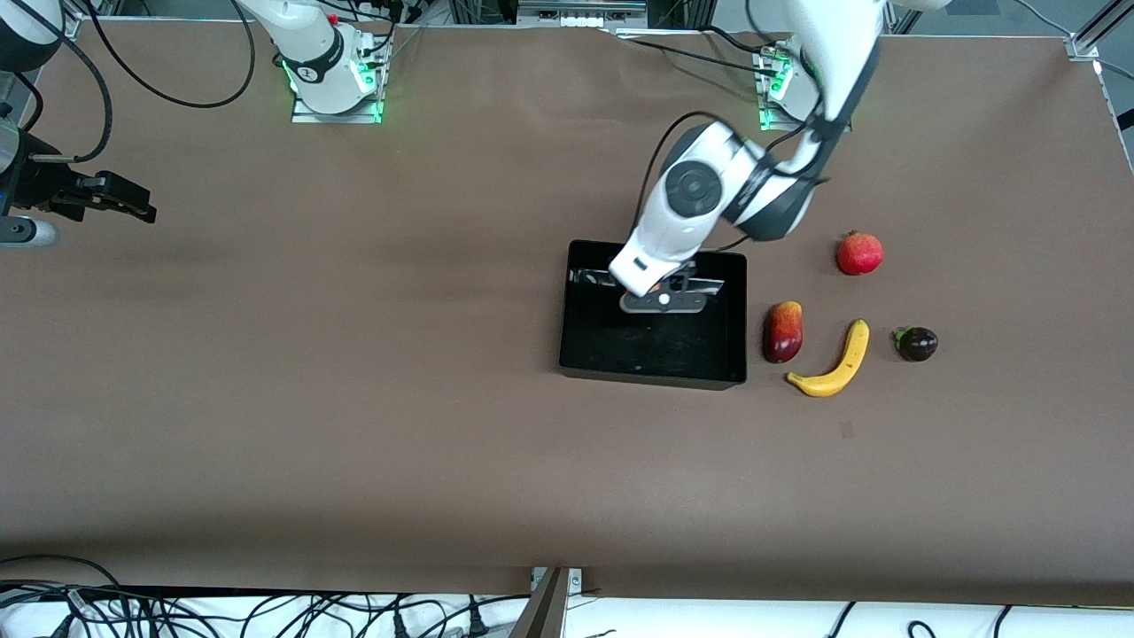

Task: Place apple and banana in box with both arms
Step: 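Carry the apple into the black box and open the left gripper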

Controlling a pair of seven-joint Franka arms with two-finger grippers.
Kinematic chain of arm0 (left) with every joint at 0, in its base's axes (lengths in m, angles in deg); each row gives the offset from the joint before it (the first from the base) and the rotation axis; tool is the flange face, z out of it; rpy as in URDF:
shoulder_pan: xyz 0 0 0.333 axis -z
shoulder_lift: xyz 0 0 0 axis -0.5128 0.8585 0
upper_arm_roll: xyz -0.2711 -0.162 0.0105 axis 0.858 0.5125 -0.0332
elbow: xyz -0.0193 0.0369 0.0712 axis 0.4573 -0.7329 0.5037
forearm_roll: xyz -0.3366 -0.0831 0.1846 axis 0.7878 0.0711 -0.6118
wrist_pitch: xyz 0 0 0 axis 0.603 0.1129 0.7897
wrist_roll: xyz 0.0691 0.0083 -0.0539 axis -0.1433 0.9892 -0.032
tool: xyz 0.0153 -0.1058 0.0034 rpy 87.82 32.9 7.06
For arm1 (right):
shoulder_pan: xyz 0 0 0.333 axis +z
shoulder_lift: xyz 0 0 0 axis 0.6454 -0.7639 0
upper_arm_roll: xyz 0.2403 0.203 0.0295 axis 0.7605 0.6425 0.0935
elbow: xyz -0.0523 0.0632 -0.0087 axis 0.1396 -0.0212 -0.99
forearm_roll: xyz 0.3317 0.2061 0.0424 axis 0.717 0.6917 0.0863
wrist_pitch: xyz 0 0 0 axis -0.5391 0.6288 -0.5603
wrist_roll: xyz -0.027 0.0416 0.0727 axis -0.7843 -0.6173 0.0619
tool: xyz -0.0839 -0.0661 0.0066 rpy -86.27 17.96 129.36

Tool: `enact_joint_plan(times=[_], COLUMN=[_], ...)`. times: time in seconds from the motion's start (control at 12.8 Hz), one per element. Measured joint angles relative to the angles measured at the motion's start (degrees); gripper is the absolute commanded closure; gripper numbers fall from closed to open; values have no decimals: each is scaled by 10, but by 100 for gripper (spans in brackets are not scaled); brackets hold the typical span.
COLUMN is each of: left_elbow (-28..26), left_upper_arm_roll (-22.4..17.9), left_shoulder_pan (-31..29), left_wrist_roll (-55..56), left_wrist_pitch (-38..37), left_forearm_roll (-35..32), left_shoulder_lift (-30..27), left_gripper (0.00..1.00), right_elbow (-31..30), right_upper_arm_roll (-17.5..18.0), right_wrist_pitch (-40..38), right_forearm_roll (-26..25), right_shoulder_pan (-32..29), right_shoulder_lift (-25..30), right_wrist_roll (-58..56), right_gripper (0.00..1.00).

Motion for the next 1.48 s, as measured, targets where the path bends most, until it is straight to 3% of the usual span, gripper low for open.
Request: enact_joint_plan(times=[0.23, 0.62, 0.7, 0.78, 0.86, 1.17, 1.48], left_elbow=[45, 55, 57, 59, 61, 67, 64], left_upper_arm_roll=[-16, -19, -21, -22, -24, -33, -22], left_shoulder_pan=[35, 53, 54, 54, 54, 46, -56], left_wrist_roll=[37, 57, 57, 57, 57, 47, -72], left_wrist_pitch=[13, 75, 81, 81, 81, 82, -54], left_forearm_roll=[1, 1, 1, 1, 1, 1, 1], left_shoulder_lift=[51, 97, 103, 102, 103, 84, -15], left_gripper=[100, 100, 74, 8, 0, 0, 0], right_elbow=[0, 1, 2, 2, 3, 4, 5], right_upper_arm_roll=[0, 0, 0, 0, 0, 0, 0], right_wrist_pitch=[1, 3, 4, 4, 4, 13, 18], right_forearm_roll=[0, 0, 0, 0, 0, 0, 0], right_shoulder_pan=[0, 0, 0, 0, 0, 0, 0], right_shoulder_lift=[-2, -4, -4, -4, -4, -4, -4], right_wrist_roll=[0, 0, 0, 0, 0, 0, 0], right_gripper=[0, 0, 0, 0, 0, 0, 0])
